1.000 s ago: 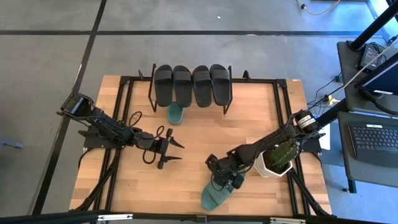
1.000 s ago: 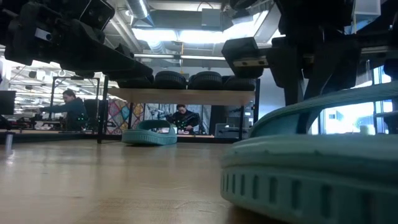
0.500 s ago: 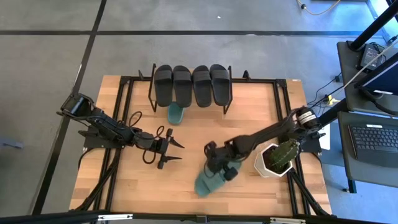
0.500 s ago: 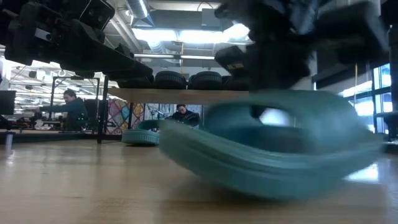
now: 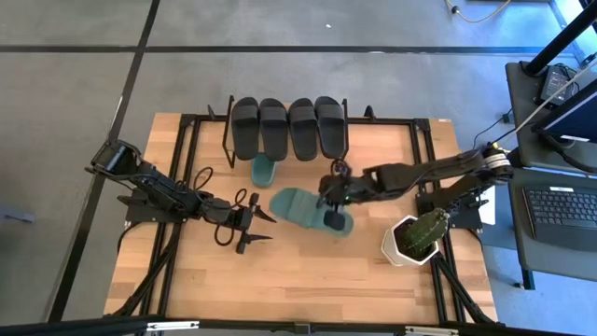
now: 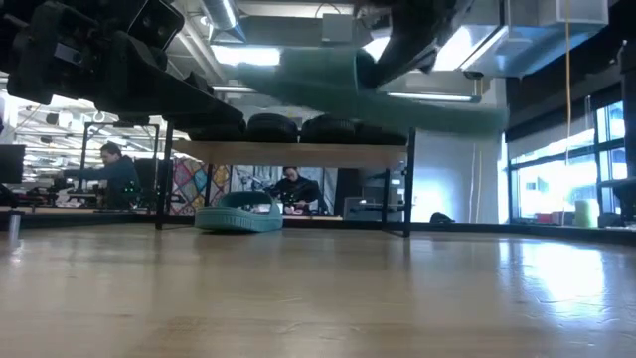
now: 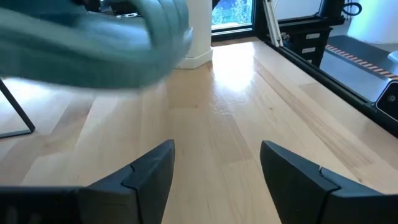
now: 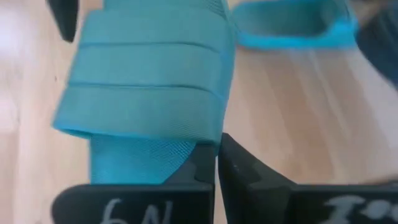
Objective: Pick and place slides into the shelf
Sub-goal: Put the green slide under the shelf
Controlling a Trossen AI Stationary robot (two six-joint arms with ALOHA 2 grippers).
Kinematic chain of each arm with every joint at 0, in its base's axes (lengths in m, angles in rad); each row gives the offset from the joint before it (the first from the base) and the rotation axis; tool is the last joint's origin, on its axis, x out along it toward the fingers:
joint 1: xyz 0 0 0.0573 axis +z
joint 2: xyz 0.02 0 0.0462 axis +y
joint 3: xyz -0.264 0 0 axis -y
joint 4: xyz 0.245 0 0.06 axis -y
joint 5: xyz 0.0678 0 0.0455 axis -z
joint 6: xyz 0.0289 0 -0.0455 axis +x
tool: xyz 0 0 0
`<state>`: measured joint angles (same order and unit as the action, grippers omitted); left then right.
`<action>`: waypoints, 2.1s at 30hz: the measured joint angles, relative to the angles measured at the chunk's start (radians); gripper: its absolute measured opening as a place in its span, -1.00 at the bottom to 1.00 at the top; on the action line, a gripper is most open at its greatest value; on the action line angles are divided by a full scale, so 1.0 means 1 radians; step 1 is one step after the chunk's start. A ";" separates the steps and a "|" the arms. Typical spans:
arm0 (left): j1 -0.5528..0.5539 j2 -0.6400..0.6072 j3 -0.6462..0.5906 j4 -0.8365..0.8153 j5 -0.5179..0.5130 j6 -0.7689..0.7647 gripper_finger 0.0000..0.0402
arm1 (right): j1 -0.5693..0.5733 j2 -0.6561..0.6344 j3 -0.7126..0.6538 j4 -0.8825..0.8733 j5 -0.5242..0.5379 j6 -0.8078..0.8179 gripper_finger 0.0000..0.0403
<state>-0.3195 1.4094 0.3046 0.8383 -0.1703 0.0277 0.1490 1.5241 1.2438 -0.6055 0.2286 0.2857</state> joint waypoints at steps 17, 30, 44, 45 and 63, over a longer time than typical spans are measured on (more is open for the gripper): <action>0.000 0.000 0.000 -0.002 0.000 0.000 0.14 | -0.150 -0.004 -0.165 0.058 -0.084 0.210 -0.97; 0.000 0.000 0.000 -0.002 0.000 0.001 0.14 | -0.197 -0.003 -0.413 0.353 -0.099 0.232 -0.97; 0.000 0.000 0.000 -0.002 0.000 0.001 0.14 | -0.212 -0.003 -0.416 0.345 -0.100 0.203 -0.64; 0.000 0.000 0.000 -0.002 0.000 0.001 0.14 | -0.212 -0.003 -0.416 0.345 -0.099 0.200 -0.61; 0.001 0.000 0.001 0.011 -0.046 -0.020 0.14 | -0.210 -0.003 -0.306 0.180 -0.098 0.061 -0.13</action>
<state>-0.3190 1.4094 0.3053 0.8492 -0.2165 0.0073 -0.0611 1.5208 0.9376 -0.4256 0.1303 0.3467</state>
